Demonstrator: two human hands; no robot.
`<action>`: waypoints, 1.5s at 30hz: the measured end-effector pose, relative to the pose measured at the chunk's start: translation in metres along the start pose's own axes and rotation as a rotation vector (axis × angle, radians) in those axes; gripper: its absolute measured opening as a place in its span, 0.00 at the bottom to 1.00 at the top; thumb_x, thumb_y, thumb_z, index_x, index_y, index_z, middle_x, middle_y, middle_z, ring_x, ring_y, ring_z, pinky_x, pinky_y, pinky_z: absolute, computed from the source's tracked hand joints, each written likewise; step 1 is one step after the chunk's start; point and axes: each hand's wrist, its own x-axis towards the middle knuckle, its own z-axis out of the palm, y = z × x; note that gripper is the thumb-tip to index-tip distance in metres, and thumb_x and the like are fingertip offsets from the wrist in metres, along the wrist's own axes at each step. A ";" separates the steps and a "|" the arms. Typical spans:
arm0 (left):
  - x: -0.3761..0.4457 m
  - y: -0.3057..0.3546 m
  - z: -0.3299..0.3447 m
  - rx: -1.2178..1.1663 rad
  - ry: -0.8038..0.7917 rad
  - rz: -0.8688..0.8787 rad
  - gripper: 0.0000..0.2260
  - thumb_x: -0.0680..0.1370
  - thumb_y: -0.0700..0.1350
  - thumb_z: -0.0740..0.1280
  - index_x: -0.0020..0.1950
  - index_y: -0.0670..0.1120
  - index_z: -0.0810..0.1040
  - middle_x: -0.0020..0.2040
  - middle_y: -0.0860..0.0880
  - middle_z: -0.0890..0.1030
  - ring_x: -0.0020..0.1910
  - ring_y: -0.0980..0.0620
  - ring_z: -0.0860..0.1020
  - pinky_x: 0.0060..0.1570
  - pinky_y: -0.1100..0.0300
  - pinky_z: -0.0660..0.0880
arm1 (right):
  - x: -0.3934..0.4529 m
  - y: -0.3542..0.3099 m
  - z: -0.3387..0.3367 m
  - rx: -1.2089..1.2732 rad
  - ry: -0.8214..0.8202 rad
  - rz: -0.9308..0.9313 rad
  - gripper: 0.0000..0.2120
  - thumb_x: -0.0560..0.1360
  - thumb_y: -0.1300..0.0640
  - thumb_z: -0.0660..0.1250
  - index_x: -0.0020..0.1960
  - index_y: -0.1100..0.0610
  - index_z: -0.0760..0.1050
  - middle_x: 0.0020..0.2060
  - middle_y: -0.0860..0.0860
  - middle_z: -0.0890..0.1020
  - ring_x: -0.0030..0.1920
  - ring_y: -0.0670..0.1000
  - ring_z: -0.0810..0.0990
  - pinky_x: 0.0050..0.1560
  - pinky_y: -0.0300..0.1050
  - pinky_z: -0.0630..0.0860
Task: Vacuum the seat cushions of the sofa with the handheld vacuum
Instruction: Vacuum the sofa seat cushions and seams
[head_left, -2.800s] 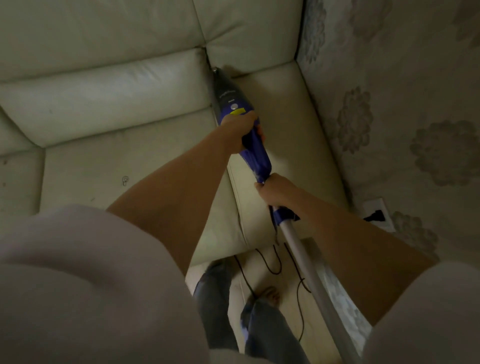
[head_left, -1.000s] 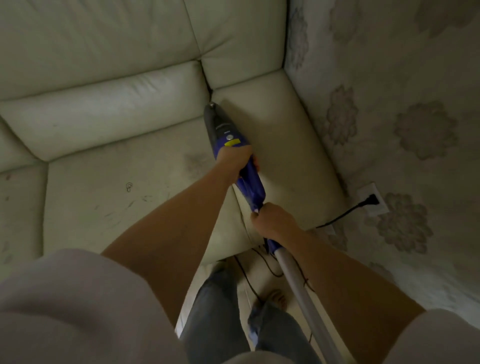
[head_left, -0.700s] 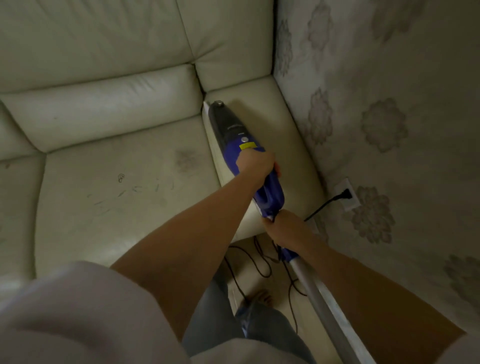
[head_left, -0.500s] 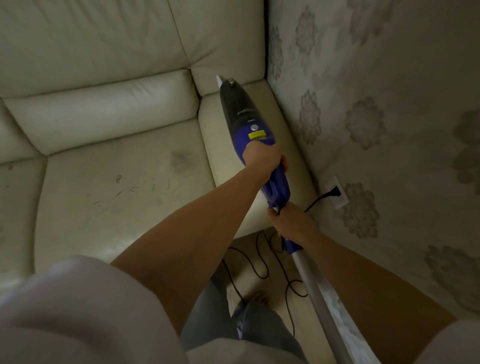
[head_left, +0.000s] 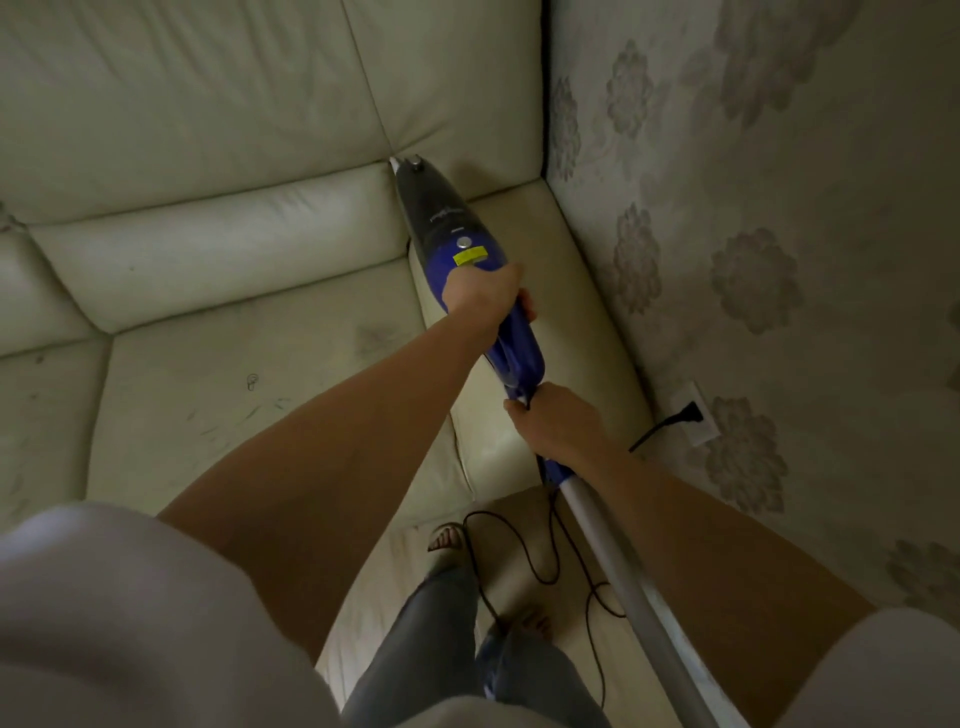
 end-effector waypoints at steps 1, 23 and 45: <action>0.003 0.000 -0.002 0.003 -0.007 -0.005 0.06 0.76 0.40 0.67 0.47 0.38 0.75 0.28 0.46 0.78 0.24 0.51 0.77 0.41 0.53 0.83 | 0.002 -0.002 0.002 -0.009 0.002 0.007 0.21 0.80 0.44 0.54 0.32 0.52 0.62 0.28 0.49 0.69 0.27 0.47 0.68 0.36 0.43 0.69; 0.017 -0.055 -0.005 -0.075 -0.044 -0.064 0.10 0.76 0.40 0.64 0.35 0.41 0.72 0.23 0.49 0.77 0.27 0.48 0.77 0.42 0.52 0.80 | -0.003 0.019 0.036 -0.202 0.043 0.026 0.22 0.81 0.43 0.51 0.32 0.52 0.62 0.26 0.48 0.68 0.26 0.45 0.66 0.29 0.39 0.64; 0.093 0.029 -0.046 -0.188 -0.096 -0.057 0.05 0.75 0.34 0.63 0.40 0.39 0.69 0.29 0.44 0.72 0.22 0.51 0.72 0.26 0.60 0.77 | 0.088 -0.056 0.004 -0.174 0.077 -0.061 0.17 0.81 0.46 0.52 0.42 0.57 0.68 0.28 0.49 0.70 0.31 0.50 0.73 0.37 0.44 0.71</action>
